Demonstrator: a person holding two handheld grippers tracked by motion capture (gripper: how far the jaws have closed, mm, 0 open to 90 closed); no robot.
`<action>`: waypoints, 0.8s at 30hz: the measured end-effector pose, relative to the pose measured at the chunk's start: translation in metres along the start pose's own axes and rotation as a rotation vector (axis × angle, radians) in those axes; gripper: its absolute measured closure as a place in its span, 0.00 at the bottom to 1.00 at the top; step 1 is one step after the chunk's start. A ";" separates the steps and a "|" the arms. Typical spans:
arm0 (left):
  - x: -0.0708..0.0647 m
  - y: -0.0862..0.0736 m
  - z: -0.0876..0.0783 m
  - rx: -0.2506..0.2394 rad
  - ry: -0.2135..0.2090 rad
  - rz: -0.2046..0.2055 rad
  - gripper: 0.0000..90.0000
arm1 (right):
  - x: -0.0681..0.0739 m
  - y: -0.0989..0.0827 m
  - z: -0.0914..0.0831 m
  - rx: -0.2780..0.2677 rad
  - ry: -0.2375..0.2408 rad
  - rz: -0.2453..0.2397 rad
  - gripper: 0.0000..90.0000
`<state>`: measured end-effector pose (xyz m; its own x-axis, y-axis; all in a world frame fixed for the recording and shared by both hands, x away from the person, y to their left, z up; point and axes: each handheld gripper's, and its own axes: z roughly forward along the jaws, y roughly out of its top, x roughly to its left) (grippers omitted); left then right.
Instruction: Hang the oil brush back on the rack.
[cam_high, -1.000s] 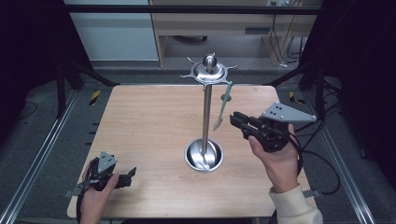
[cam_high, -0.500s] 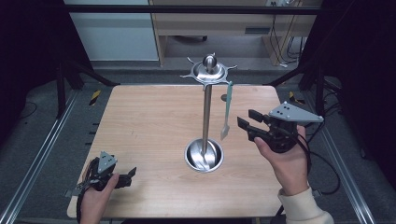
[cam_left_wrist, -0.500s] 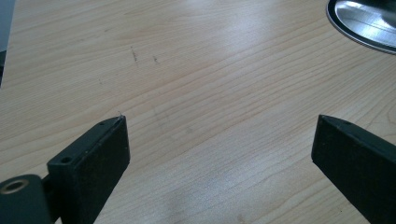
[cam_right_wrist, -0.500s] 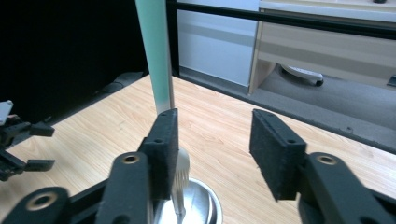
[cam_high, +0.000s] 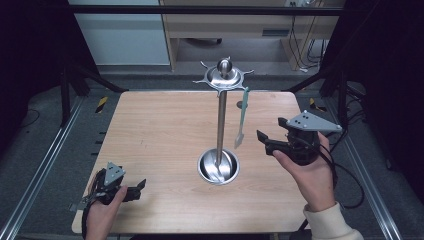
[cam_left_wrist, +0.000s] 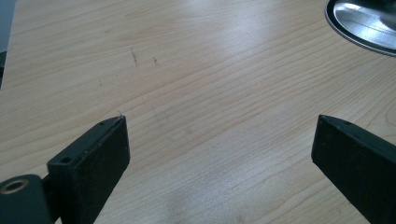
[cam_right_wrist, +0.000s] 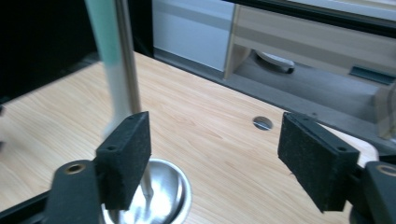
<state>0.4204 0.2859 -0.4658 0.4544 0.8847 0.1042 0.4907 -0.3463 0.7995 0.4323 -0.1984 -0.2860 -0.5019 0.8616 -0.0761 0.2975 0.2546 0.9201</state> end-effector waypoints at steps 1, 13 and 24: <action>0.000 0.000 0.000 -0.002 -0.001 0.000 0.04 | -0.002 -0.003 0.001 0.022 -0.009 -0.012 0.24; 0.000 0.000 0.000 0.000 -0.002 0.001 0.04 | -0.009 -0.033 0.005 0.053 -0.001 -0.048 0.11; 0.000 0.000 0.000 -0.001 -0.001 0.002 0.04 | -0.008 -0.073 0.022 0.118 0.008 -0.029 0.13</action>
<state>0.4205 0.2857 -0.4659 0.4559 0.8838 0.1056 0.4887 -0.3477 0.8002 0.4330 -0.2144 -0.3609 -0.5182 0.8495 -0.0986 0.3763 0.3300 0.8657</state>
